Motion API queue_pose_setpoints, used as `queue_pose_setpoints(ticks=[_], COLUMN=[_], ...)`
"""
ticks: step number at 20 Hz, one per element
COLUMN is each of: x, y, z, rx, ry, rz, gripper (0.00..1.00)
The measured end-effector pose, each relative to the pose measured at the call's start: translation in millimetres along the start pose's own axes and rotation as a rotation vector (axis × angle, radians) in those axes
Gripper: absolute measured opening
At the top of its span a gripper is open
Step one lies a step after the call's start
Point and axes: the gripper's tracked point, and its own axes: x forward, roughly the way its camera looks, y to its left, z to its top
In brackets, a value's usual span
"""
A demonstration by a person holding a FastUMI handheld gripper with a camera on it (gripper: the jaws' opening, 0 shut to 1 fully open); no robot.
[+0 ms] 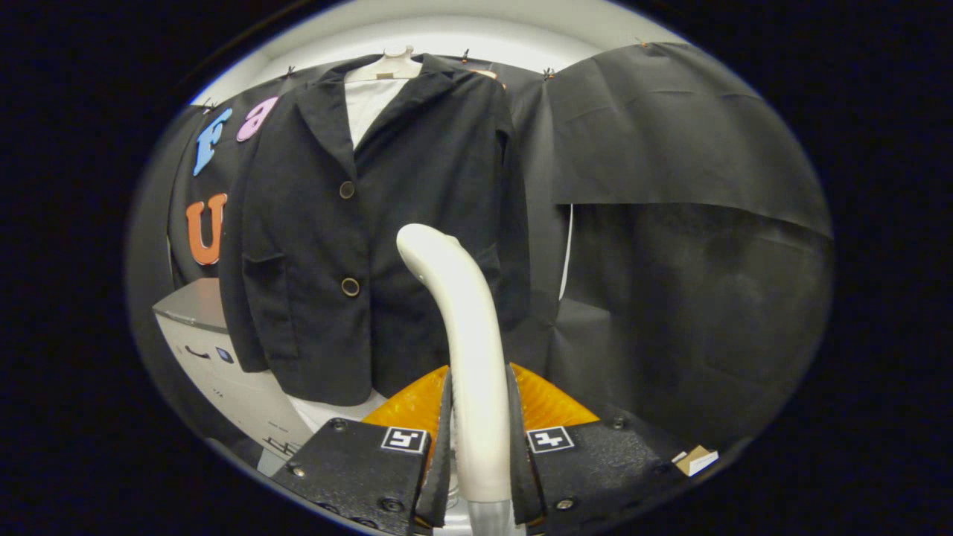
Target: Iron the clothes twice with a garment steamer, once on the left side and once on the right side.
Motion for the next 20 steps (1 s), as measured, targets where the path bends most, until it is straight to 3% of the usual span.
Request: queue_pose_setpoints(ticks=[7, 20], x=[6.6, 32.8], y=[-0.5, -2.1], z=[-41.0, -98.8], rx=[-0.028, -0.103], ry=[0.094, 0.200], rz=[-0.010, 0.050], gripper=[0.36, 0.36])
